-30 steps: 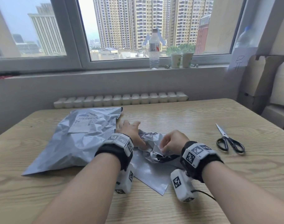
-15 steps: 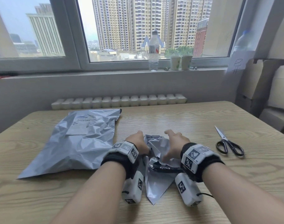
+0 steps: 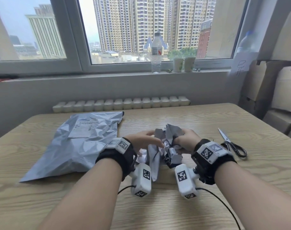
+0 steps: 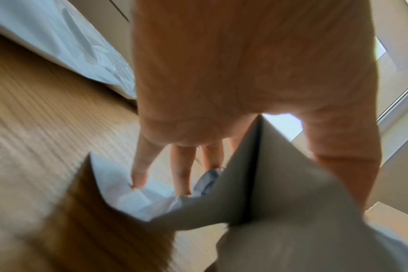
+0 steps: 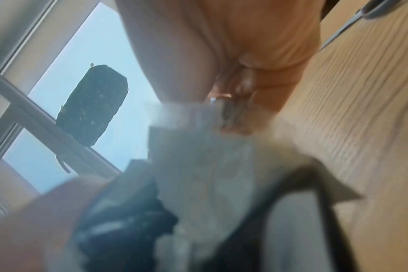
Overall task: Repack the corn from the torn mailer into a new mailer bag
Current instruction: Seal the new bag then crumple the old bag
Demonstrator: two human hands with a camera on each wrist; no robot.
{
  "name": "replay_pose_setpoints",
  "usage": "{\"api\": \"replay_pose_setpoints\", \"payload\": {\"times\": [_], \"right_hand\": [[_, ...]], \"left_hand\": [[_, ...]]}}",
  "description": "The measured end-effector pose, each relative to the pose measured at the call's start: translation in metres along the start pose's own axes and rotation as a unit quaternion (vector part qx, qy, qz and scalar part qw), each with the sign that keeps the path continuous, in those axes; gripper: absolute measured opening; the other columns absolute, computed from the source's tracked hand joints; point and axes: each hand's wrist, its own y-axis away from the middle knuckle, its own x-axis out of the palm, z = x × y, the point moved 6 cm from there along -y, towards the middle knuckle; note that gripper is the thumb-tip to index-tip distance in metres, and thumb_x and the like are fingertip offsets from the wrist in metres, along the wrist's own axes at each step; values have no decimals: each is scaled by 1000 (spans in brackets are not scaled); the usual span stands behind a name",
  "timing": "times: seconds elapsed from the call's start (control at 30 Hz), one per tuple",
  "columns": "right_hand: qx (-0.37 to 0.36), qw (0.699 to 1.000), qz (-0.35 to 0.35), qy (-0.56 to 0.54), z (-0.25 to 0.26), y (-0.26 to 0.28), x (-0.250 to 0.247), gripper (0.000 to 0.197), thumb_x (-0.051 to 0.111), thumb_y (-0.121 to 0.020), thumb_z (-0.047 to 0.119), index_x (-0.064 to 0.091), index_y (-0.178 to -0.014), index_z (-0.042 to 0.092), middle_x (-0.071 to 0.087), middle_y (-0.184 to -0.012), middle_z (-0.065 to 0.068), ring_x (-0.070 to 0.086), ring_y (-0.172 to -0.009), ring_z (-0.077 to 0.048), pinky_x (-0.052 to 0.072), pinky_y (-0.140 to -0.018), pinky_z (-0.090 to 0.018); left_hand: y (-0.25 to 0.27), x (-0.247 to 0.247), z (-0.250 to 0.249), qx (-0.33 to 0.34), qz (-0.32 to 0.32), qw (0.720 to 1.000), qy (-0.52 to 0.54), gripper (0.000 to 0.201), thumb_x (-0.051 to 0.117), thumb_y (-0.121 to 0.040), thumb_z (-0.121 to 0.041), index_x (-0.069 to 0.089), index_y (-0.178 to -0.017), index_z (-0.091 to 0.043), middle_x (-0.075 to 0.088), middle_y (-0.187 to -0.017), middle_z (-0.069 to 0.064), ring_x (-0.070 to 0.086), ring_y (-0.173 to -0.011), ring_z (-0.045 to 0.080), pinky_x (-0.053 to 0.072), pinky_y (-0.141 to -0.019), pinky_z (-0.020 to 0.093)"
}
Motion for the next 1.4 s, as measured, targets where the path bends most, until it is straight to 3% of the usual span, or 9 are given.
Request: {"api": "replay_pose_setpoints", "payload": {"times": [0.1,0.2,0.3,0.53,0.77,0.93,1.03,1.2,1.4], "right_hand": [[-21,998,-32,-53,4,7,-12,11,61,-77,-10,60,-80,0,57,-70,-17,59,-56,-26,55,-57,-37],[-32,995,-56,-75,4,15,-22,12,65,-75,-9,63,-81,2,65,-82,-23,67,-71,-35,58,-74,-50],[-42,993,-70,-82,6,22,-24,21,70,-73,-6,64,-93,0,69,-91,-26,70,-77,-40,59,-71,-53],[-71,997,-13,-10,17,39,-9,19,73,-74,-2,65,-88,9,70,-93,-18,71,-82,-34,60,-72,-49],[-104,986,1,132,26,41,-3,12,73,-76,12,62,-73,15,58,-67,0,48,-53,-9,37,-42,-16],[-76,996,4,46,25,41,-5,56,75,-77,16,48,-127,14,64,-109,-10,66,-91,-21,57,-66,-30],[-120,989,8,87,30,46,-13,72,82,-70,25,44,-131,21,65,-105,1,66,-91,-13,56,-72,-28],[-130,958,-70,245,25,60,-41,89,83,-45,45,48,-124,26,57,-114,2,60,-100,-14,51,-87,-29],[-93,918,-255,289,11,101,-107,57,73,-61,32,54,-114,21,60,-105,-3,59,-96,-22,50,-82,-30]], "left_hand": [[4,1,-6,10,12,999,-35,38,69,-87,-23,54,-119,-10,61,-108,4,57,-94,16,51,-53,15],[6,12,-8,11,17,999,-31,59,77,-75,-37,55,-122,-9,60,-121,10,57,-112,26,52,-89,41],[11,24,-21,48,12,999,14,43,73,-81,-21,56,-120,-16,66,-113,10,65,-105,26,52,-95,45],[13,21,-34,124,-28,991,49,53,66,-79,14,48,-119,-17,61,-103,14,60,-100,32,46,-95,61],[10,3,-24,122,-94,986,60,39,68,-64,9,64,-92,-17,66,-103,19,63,-104,41,51,-91,58],[-6,-15,-9,83,-170,974,124,25,58,-73,10,61,-90,-7,66,-99,24,66,-89,37,54,-87,51],[-18,-8,-17,93,-192,965,154,24,51,-77,12,61,-87,-7,63,-91,19,61,-76,28,52,-72,41],[-38,38,-42,117,-127,965,199,30,44,-82,15,58,-86,-11,59,-87,17,53,-82,28,47,-68,38],[-43,116,-92,164,5,955,247,24,50,-82,12,58,-103,3,61,-93,20,64,-77,27,56,-64,32]]}}
